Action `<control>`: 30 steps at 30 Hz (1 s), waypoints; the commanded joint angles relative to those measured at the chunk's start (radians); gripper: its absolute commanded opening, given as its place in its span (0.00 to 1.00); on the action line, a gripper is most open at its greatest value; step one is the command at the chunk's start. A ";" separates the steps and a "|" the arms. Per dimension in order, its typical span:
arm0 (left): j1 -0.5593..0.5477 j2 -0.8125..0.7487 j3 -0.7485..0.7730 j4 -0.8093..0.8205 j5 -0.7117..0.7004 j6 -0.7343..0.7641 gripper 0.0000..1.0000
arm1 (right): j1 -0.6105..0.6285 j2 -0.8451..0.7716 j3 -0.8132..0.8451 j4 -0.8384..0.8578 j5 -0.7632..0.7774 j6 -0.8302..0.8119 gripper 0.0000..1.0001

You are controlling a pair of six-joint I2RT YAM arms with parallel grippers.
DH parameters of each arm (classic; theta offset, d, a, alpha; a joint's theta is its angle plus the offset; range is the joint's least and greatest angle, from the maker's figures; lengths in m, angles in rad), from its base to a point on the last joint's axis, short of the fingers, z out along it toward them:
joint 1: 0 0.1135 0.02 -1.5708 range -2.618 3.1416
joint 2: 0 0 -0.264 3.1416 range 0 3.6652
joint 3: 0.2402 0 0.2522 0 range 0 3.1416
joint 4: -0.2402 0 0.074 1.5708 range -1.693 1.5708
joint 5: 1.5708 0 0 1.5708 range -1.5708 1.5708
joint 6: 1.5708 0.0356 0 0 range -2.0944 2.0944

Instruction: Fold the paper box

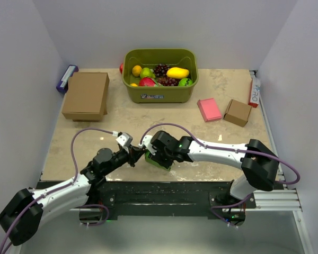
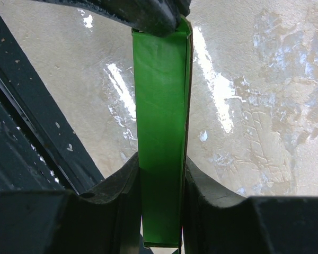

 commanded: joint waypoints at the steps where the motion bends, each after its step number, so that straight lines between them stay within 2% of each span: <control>1: -0.025 -0.014 -0.025 0.045 -0.086 -0.059 0.00 | -0.006 -0.008 0.014 0.006 -0.007 -0.012 0.22; 9: -0.099 0.004 -0.042 0.051 -0.207 -0.087 0.00 | -0.006 -0.008 0.014 0.004 -0.006 -0.012 0.22; 24: -0.191 0.066 -0.052 0.088 -0.325 -0.145 0.00 | -0.006 -0.010 0.014 0.004 -0.006 -0.014 0.22; 30: -0.197 0.040 -0.072 0.076 -0.350 -0.148 0.00 | -0.006 -0.010 0.014 0.006 -0.006 -0.014 0.22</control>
